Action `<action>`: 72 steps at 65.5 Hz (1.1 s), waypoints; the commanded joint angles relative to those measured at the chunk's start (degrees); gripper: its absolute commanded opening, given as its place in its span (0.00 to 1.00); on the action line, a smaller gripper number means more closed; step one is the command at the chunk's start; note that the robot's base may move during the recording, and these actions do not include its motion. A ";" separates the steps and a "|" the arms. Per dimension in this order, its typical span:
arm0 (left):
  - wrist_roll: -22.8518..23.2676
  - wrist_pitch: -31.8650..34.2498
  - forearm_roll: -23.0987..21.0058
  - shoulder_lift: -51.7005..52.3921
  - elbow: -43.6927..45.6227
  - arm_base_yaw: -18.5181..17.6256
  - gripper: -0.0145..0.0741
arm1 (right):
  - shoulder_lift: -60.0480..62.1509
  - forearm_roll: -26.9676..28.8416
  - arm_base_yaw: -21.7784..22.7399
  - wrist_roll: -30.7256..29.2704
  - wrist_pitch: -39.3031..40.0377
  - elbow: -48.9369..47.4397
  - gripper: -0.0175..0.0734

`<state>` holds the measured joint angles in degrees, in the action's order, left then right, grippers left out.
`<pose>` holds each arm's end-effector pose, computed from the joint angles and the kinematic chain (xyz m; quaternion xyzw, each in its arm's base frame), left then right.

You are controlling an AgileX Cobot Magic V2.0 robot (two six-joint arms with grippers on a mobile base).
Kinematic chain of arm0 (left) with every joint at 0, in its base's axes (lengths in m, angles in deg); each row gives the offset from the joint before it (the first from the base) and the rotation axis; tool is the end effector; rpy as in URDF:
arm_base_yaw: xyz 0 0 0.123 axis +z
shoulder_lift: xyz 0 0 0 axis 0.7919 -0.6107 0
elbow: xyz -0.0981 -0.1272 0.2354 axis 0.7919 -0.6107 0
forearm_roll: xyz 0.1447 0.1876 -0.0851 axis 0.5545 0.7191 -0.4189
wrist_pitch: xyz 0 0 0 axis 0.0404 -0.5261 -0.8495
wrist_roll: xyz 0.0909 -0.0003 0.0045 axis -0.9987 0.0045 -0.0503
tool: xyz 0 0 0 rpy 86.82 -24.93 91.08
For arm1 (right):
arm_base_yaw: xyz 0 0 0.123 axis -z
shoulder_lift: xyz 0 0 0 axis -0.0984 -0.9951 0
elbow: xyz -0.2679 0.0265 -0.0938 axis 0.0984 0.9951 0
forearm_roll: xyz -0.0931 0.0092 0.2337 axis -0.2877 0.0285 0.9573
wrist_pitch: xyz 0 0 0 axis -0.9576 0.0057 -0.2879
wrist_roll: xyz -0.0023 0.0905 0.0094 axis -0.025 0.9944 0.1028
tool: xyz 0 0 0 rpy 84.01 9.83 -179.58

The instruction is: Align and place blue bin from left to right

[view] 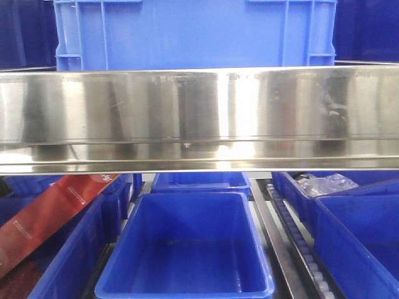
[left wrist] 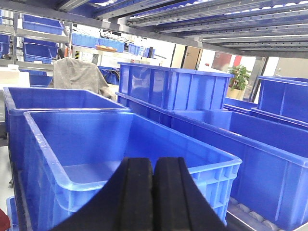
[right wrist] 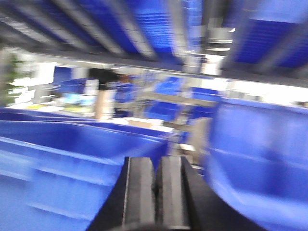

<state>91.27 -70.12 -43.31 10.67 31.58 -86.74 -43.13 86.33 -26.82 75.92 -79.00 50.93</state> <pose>0.1048 -0.0615 0.4312 0.1121 0.6560 -0.2477 0.7041 0.0622 0.0239 0.3405 -0.1394 0.5852 0.1070 0.7917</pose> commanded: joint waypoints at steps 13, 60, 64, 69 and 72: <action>-0.06 1.10 0.14 0.32 0.07 -0.41 0.04 | 8.17 2.16 10.20 -0.76 -1.89 10.99 0.11; -0.06 0.98 0.14 0.31 0.07 -0.41 0.04 | 16.14 2.16 10.33 1.99 -7.33 23.88 0.11; -0.06 0.98 0.14 0.31 0.07 -0.41 0.04 | 16.14 2.16 10.33 1.99 -6.26 23.88 0.11; -0.06 0.98 0.14 0.31 0.07 -0.41 0.04 | 16.14 2.16 10.33 2.03 -3.81 23.88 0.11; -0.06 0.98 0.14 0.31 0.07 -0.41 0.04 | 16.14 2.16 10.33 2.03 -1.91 23.88 0.11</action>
<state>91.27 -70.12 -43.31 10.67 31.58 -86.74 -27.33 88.34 -16.74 77.92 -85.17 74.86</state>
